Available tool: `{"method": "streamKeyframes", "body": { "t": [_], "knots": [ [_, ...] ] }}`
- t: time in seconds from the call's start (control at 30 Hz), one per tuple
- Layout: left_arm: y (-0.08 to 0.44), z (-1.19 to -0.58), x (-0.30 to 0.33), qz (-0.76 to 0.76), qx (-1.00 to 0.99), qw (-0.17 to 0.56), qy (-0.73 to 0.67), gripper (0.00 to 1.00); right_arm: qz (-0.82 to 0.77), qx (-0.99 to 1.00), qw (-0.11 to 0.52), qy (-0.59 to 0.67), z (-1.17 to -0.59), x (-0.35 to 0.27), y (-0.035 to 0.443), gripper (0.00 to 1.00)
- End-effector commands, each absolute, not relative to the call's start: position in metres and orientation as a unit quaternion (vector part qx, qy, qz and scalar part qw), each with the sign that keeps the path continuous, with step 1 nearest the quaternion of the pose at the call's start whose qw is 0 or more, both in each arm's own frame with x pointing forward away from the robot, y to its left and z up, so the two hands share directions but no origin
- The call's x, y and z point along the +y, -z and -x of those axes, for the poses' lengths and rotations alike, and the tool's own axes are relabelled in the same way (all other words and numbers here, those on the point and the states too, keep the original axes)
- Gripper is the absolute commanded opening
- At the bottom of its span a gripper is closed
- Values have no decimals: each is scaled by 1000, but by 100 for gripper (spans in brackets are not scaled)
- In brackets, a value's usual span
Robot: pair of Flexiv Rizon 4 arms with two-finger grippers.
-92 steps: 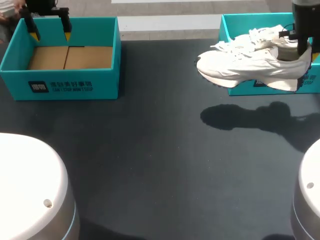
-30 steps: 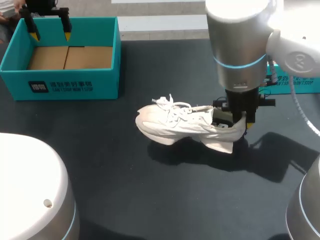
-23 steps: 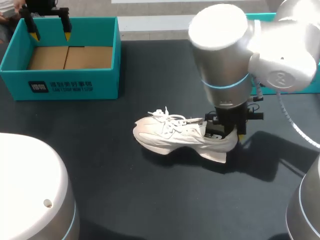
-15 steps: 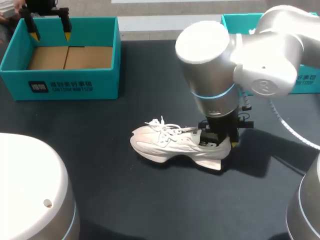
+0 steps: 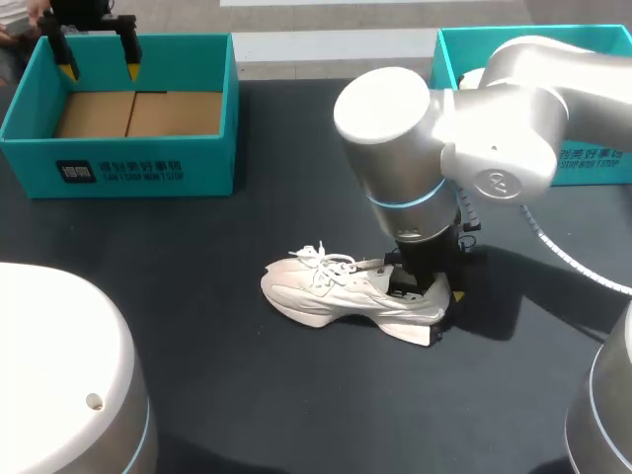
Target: Take the shoe out of the shoebox, open the shoe tongue, remove and reinsert the insole, then place the shoe into the shoebox
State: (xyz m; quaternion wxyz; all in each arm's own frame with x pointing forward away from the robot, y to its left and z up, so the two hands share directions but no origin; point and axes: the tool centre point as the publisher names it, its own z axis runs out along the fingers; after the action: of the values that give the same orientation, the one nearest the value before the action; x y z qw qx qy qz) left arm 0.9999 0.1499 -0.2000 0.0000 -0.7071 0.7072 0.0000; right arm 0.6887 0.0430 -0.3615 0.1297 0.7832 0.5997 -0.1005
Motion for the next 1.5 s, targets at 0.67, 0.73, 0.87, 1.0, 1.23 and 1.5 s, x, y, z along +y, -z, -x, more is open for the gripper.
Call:
{"method": "streamKeyframes", "body": {
  "t": [0.67, 0.73, 0.87, 1.0, 1.23, 1.5],
  "knots": [
    [200, -1000, 150, 707, 707, 0, 0, 100, -569, 818, 79, 15, -689, 30, 260, 100],
    [200, -1000, 150, 707, 707, 0, 0, 100, -556, 828, 73, 20, -690, 28, 260, 100],
    [200, -1000, 150, 707, 707, 0, 0, 100, -556, 828, 73, 20, -690, 28, 260, 100],
    [200, -1000, 150, 707, 707, 0, 0, 100, -556, 828, 73, 20, -690, 28, 260, 100],
    [200, -1000, 150, 707, 707, 0, 0, 100, -556, 828, 73, 20, -690, 28, 260, 100],
    [200, -1000, 150, 707, 707, 0, 0, 100, -301, 946, 103, -68, -686, 14, 259, 100]
  ]
}}
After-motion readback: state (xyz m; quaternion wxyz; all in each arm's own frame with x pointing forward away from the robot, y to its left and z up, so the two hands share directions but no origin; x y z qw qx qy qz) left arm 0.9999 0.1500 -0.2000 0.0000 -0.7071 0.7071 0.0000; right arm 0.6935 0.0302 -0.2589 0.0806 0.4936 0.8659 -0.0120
